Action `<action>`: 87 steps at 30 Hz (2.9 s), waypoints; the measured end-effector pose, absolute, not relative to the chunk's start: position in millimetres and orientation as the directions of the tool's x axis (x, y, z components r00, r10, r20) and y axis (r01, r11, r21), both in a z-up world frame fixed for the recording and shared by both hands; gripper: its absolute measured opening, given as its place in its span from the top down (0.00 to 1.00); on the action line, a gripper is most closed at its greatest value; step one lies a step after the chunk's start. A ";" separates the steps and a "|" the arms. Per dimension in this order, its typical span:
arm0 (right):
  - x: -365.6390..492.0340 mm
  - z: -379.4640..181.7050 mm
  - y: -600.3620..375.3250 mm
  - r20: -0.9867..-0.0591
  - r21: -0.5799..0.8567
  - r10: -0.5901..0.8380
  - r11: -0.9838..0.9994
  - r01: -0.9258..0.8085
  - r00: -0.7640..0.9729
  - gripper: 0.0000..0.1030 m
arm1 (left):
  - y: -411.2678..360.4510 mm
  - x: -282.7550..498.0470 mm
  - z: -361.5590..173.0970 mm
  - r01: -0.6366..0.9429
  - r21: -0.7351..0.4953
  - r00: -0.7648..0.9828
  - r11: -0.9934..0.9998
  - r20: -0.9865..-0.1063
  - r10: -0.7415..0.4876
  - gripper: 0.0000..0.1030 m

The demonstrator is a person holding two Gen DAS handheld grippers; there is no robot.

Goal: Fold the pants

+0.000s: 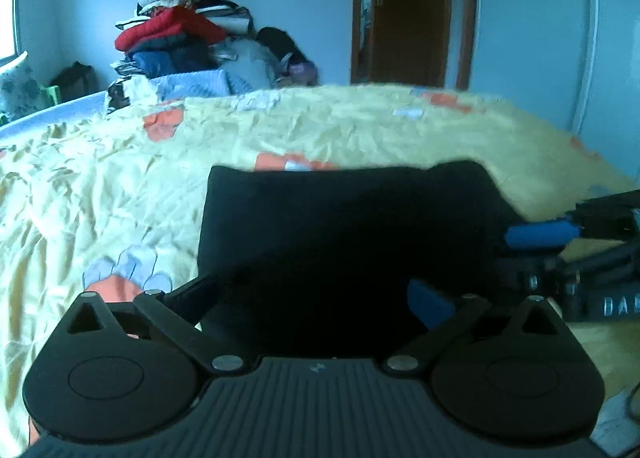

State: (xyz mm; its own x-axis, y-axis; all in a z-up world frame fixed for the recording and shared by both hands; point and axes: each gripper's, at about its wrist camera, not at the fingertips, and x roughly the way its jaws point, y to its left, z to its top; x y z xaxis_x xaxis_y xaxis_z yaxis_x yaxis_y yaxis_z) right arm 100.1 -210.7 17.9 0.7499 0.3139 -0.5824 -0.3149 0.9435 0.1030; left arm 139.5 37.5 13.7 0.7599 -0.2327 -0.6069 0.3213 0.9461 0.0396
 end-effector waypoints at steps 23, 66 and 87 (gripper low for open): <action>28.5 16.9 -199.6 -0.590 0.318 0.348 0.930 -0.187 0.728 0.24 | 33.8 63.8 10.1 0.101 0.099 0.760 0.990 -0.649 -0.012 0.00; -5.7 -8.2 -190.1 -0.531 0.186 0.179 0.978 -0.092 0.828 0.17 | 53.6 32.0 7.0 0.004 0.040 0.808 0.999 -0.589 0.020 0.01; 99.9 -17.7 -292.0 -0.515 0.542 0.318 0.840 0.015 0.796 0.42 | 131.6 121.2 7.1 -0.127 -0.158 0.720 0.979 -0.694 -0.018 0.02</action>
